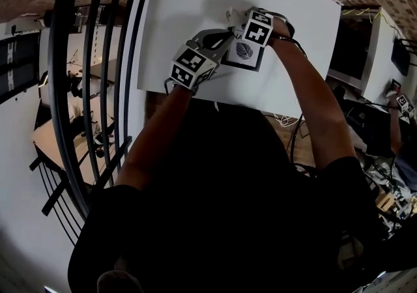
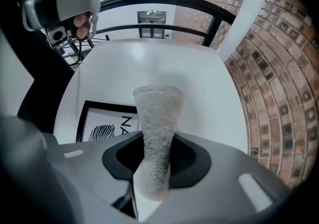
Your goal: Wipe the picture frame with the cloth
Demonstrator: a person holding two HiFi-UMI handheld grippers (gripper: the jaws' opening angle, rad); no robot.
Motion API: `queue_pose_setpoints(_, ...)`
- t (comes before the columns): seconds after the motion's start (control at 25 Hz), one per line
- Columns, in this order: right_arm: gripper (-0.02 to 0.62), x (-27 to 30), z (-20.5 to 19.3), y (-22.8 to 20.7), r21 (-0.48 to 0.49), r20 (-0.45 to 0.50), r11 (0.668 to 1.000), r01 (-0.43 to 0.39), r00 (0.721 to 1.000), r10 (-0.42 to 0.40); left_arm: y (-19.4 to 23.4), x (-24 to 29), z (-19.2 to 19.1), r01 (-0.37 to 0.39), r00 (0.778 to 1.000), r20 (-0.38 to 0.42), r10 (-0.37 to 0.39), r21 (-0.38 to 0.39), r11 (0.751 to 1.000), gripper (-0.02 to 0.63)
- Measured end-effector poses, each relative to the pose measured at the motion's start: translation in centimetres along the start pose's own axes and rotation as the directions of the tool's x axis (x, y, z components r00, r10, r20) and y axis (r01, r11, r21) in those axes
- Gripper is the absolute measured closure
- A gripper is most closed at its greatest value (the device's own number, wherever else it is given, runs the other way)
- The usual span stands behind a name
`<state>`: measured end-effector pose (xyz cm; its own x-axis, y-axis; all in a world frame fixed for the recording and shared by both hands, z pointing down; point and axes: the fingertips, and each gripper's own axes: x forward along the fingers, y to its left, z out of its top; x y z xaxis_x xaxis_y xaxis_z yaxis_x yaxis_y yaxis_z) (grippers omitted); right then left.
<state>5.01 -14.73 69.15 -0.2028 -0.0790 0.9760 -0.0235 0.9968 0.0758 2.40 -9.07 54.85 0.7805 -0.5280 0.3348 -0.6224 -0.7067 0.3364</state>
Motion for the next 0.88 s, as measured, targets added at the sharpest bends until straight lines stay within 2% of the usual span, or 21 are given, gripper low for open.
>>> queue_pose_setpoints(0.2, 0.474, -0.5, -3.1, 0.0, 0.045, -0.047, 0.999, 0.002, 0.999, 0.000, -0.2, 0.4, -0.1, 0.024, 0.999, -0.034, -0.025, -0.008, 1.000, 0.606)
queue_pose_setpoints(0.36, 0.472, -1.6, -6.3, -0.6, 0.083, -0.079, 0.996, 0.028, 0.997, -0.021, -0.2, 1.3, 0.3, 0.042, 0.999, -0.027, -0.042, -0.001, 0.999, 0.606)
queue_pose_setpoints(0.64, 0.472, -2.6, -12.4, 1.3, 0.147, -0.166, 0.989, 0.031, 0.986, -0.006, -1.3, 1.1, 0.0, 0.056, 0.998, -0.032, -0.056, 0.010, 0.998, 0.606)
queue_pose_setpoints(0.76, 0.472, -3.0, -13.3, 1.8, 0.160, -0.174, 0.986, 0.044, 0.985, -0.015, -1.6, 0.8, -0.2, 0.055, 0.998, -0.034, -0.054, 0.013, 0.998, 0.606)
queue_pose_setpoints(0.88, 0.472, -3.6, -12.3, 1.4, 0.148, -0.158, 0.987, 0.062, 0.987, -0.039, -1.5, 0.4, -0.2, 0.047, 0.998, -0.029, -0.047, 0.017, 0.999, 0.606)
